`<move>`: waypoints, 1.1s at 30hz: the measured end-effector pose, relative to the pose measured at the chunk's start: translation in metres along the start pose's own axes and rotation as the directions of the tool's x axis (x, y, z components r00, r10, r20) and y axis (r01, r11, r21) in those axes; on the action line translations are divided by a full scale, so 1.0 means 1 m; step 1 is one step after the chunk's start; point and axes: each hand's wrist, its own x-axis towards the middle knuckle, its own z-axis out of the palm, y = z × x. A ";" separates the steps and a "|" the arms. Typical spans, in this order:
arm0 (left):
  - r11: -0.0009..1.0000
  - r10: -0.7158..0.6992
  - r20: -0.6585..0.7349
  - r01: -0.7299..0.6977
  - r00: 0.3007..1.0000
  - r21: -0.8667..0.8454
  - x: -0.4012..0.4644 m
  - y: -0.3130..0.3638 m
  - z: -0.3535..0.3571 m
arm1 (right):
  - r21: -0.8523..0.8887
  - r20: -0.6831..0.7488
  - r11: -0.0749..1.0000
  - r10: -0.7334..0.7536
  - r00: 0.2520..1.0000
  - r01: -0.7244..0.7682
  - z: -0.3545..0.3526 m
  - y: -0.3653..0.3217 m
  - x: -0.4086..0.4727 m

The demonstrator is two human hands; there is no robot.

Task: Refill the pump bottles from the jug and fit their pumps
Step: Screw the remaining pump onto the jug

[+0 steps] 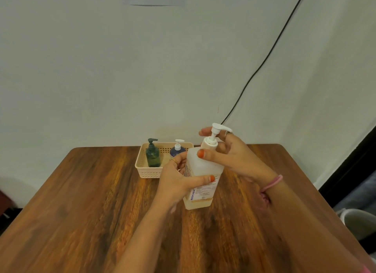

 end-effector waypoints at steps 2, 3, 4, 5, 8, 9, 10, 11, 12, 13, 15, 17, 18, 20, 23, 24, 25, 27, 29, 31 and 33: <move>1.000 0.002 0.005 -0.002 1.000 0.005 -0.001 0.000 0.000 | 0.029 0.086 0.998 -0.050 0.995 0.047 -0.006 -0.002 -0.003; 1.000 0.001 0.006 -0.001 1.000 0.004 -0.001 0.000 0.001 | 0.044 0.080 0.997 -0.070 0.994 0.067 -0.006 -0.003 -0.005; 1.000 -0.001 0.008 0.001 1.000 0.003 -0.001 0.000 0.002 | 0.060 0.046 0.995 -0.080 0.996 0.078 -0.005 -0.004 -0.006; 1.000 -0.003 0.009 0.003 1.000 0.000 -0.001 0.000 0.003 | 0.068 -0.005 0.994 -0.084 0.996 0.084 -0.003 -0.004 -0.006; 1.000 -0.010 -0.003 0.010 1.000 -0.004 -0.001 -0.001 0.005 | -0.043 -0.139 0.994 -0.104 0.985 0.099 0.004 -0.003 -0.004; 1.000 -0.011 -0.010 0.011 1.000 0.000 -0.001 -0.001 0.005 | -0.090 -0.184 0.991 -0.112 0.977 0.097 0.007 -0.003 -0.005; 1.000 -0.007 -0.015 0.007 1.000 0.007 -0.001 -0.001 0.005 | -0.123 -0.238 0.988 -0.122 0.964 0.095 0.010 -0.002 -0.006; 1.000 0.000 -0.018 0.001 1.000 0.015 0.000 -0.001 0.005 | -0.148 -0.295 0.985 -0.134 0.946 0.093 0.013 -0.002 -0.007; 1.000 0.006 -0.019 -0.005 1.000 0.023 0.000 -0.002 0.006 | -0.172 -0.345 0.980 -0.150 0.927 0.095 0.016 -0.002 -0.008; 0.999 0.011 -0.018 -0.011 1.000 0.033 0.000 -0.002 0.006 | -0.206 -0.383 0.974 -0.168 0.909 0.093 0.018 -0.001 -0.007; 0.999 0.023 -0.014 -0.023 1.000 0.049 0.000 -0.003 0.007 | -0.290 -0.419 0.955 -0.189 0.888 0.067 0.020 0.002 -0.006; 0.997 0.030 -0.011 -0.029 0.999 0.065 0.000 -0.003 0.007 | -0.336 -0.400 0.942 -0.154 0.904 0.012 0.016 0.003 -0.004; 0.997 0.029 -0.012 -0.028 1.000 0.070 0.000 -0.003 0.007 | -0.322 -0.357 0.947 -0.112 0.927 -0.009 0.012 0.003 -0.003; 0.997 0.027 -0.009 -0.027 1.000 0.069 0.002 -0.002 0.007 | -0.220 -0.163 0.975 -0.027 0.986 -0.009 0.002 0.002 -0.004; 0.997 0.031 0.001 -0.031 1.000 0.072 0.004 -0.002 0.007 | -0.162 0.082 0.985 -0.053 0.995 0.066 -0.008 0.002 -0.006; 0.997 0.033 0.001 -0.033 0.999 0.069 0.004 -0.002 0.008 | -0.144 0.088 0.986 -0.069 0.994 0.081 -0.009 0.003 -0.006; 0.997 0.034 -0.001 -0.034 0.999 0.063 0.004 -0.003 0.008 | -0.106 0.067 0.991 -0.075 0.995 0.082 -0.008 0.003 -0.006; 0.998 0.034 -0.007 -0.034 0.999 0.047 0.005 -0.004 0.008 | 0.010 -0.009 0.998 -0.064 0.998 0.064 -0.005 0.004 -0.005; 0.999 0.030 -0.019 -0.029 0.999 0.032 0.007 -0.004 0.009 | 0.056 -0.101 0.997 -0.054 0.993 0.060 0.001 0.005 -0.004; 0.999 0.035 -0.032 -0.035 0.999 0.024 0.008 -0.004 0.010 | 0.034 -0.210 0.997 -0.057 0.976 0.066 0.009 0.007 -0.003; 0.998 0.049 -0.030 -0.047 0.998 0.045 0.008 -0.003 0.010 | -0.001 -0.277 0.999 -0.050 0.960 0.052 0.014 0.010 -0.001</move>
